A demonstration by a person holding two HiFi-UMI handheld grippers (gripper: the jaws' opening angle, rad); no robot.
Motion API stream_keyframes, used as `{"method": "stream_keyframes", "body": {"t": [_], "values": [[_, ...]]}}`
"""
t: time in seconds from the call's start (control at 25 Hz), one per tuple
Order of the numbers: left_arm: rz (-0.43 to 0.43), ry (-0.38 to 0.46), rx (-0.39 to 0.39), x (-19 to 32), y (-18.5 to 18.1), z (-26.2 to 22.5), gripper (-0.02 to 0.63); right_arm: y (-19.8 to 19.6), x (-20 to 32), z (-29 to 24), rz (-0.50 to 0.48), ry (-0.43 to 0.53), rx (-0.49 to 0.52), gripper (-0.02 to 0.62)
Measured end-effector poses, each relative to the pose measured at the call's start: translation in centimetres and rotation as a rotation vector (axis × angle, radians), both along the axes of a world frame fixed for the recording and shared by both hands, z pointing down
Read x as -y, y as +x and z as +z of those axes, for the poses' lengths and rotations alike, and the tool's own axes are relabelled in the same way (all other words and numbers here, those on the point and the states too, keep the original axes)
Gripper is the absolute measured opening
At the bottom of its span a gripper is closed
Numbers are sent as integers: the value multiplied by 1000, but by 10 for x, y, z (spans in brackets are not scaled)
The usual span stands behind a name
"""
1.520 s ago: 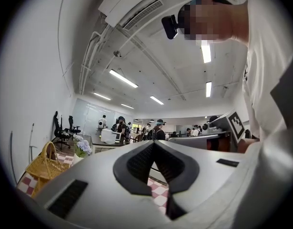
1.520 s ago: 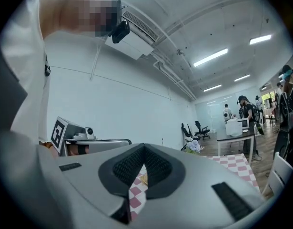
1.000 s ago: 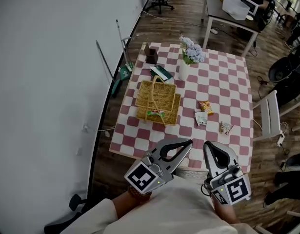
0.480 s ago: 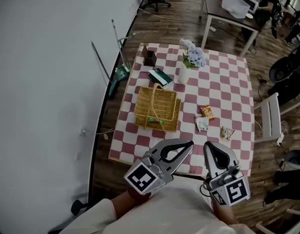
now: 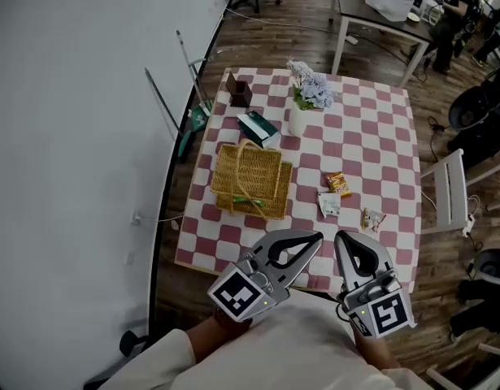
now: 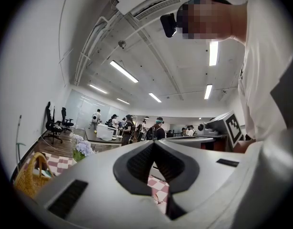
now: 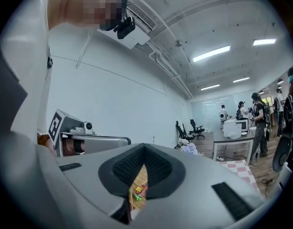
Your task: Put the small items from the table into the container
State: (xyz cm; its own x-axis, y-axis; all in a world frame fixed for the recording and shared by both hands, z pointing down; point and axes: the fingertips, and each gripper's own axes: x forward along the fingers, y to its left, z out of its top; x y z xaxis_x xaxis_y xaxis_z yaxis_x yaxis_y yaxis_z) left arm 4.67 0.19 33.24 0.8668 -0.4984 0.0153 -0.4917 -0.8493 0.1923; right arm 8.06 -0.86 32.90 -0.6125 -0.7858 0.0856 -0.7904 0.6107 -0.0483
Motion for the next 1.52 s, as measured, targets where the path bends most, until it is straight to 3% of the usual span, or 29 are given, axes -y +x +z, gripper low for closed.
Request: {"method": "stream_keyframes", "body": {"t": [0.44, 0.68, 0.88, 1.12, 1.52], "values": [[25, -23, 19, 15, 39, 28, 28, 38, 14, 30, 29, -30, -45, 21], [68, -36, 35, 24, 65, 58, 28, 64, 27, 77, 65, -106, -108, 28], [100, -34, 63, 41, 84, 113, 28, 85, 35, 132, 97, -210, -139, 74], [156, -95, 125, 50, 118, 176, 28, 122, 42, 213, 157, -358, -200, 74], [168, -281, 172, 63, 158, 275, 28, 202, 51, 329, 268, -589, -347, 75]]}}
